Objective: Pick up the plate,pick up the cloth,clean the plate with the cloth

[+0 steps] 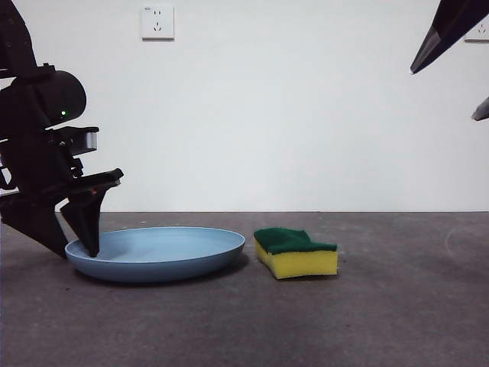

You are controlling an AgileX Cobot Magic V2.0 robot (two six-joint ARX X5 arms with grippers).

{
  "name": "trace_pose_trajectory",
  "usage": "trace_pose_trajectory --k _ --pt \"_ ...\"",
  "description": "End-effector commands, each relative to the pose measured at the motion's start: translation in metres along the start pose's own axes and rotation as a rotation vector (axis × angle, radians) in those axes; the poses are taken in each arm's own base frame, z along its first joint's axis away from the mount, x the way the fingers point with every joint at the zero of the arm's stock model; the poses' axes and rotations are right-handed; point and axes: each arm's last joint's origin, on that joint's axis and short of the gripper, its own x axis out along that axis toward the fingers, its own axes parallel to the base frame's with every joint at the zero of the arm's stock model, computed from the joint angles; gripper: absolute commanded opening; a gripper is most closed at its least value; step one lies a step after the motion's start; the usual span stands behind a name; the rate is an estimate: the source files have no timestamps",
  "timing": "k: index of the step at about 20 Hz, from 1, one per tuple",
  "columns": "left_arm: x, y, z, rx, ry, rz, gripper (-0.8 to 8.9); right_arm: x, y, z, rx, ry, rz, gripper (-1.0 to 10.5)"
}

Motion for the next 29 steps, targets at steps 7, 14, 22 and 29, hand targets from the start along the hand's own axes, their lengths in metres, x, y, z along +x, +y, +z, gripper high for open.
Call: trace_pose_trajectory --k 7,14,22,29 --pt "-0.018 -0.006 0.002 0.038 -0.048 -0.008 -0.08 0.008 0.004 0.005 -0.011 -0.015 0.021 4.0" --pt "-0.087 -0.019 0.002 0.068 -0.198 -0.014 -0.08 0.042 0.037 0.024 -0.155 0.049 -0.012 4.0" --pt "-0.147 -0.026 -0.017 0.097 -0.27 0.042 -0.08 0.121 0.081 0.038 -0.353 0.189 -0.115 4.0" --pt "-0.148 -0.025 -0.023 0.113 -0.222 0.045 -0.08 0.198 0.067 0.011 -0.369 0.365 -0.195 3.7"
